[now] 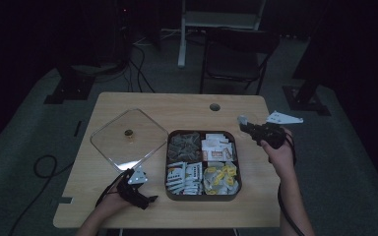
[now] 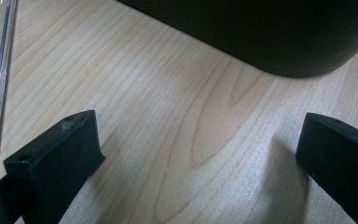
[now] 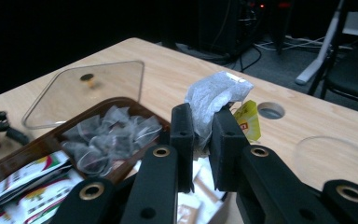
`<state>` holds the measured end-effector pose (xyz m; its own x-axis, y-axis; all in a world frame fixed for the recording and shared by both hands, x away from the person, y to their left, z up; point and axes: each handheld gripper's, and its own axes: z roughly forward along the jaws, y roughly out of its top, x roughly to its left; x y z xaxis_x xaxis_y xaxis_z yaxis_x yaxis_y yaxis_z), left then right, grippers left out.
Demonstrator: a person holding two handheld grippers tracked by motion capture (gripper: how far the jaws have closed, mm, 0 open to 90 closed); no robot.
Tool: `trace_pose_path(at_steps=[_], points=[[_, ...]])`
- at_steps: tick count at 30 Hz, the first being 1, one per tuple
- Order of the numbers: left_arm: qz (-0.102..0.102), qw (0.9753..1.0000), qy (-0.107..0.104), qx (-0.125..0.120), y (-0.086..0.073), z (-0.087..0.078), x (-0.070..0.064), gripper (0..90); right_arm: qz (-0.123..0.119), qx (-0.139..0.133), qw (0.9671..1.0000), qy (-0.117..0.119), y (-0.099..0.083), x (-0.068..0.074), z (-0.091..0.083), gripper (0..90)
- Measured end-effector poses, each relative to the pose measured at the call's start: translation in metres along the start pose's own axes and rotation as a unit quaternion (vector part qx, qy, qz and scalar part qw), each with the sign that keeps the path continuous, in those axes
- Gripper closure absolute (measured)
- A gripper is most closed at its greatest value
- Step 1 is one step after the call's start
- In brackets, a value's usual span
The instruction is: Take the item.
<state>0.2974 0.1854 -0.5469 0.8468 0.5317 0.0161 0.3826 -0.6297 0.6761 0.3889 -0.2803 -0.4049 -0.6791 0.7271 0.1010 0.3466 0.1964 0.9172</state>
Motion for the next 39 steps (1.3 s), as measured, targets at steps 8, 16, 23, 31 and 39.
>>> trace_pose_path(at_steps=[8, 16, 23, 31, 39], points=[[0.000, 1.0000, 0.000, 0.000, 0.000, 0.000, 0.000, 0.4, 0.020, -0.013, 0.9992, -0.031, 0.008, -0.026, 0.004, 81.3], [0.000, 1.0000, 0.000, 0.000, 0.000, 0.000, 0.000, 0.4, 0.048, -0.002, 0.9977, -0.048, 0.006, -0.050, 0.017, 81.3], [-0.002, 1.0000, 0.001, 0.000, 0.000, 0.000, 0.000, 0.4, 0.079, 0.015, 0.9949, -0.061, -0.007, -0.067, 0.032, 81.3], [-0.002, 1.0000, 0.002, 0.000, 0.000, 0.000, 0.000, 0.4, 0.098, 0.040, 0.9914, -0.077, -0.023, -0.081, 0.044, 81.2], [-0.002, 1.0000, 0.002, 0.000, 0.000, 0.000, 0.000, 0.4, 0.120, 0.051, 0.9877, -0.086, -0.028, -0.089, 0.050, 78.7]])
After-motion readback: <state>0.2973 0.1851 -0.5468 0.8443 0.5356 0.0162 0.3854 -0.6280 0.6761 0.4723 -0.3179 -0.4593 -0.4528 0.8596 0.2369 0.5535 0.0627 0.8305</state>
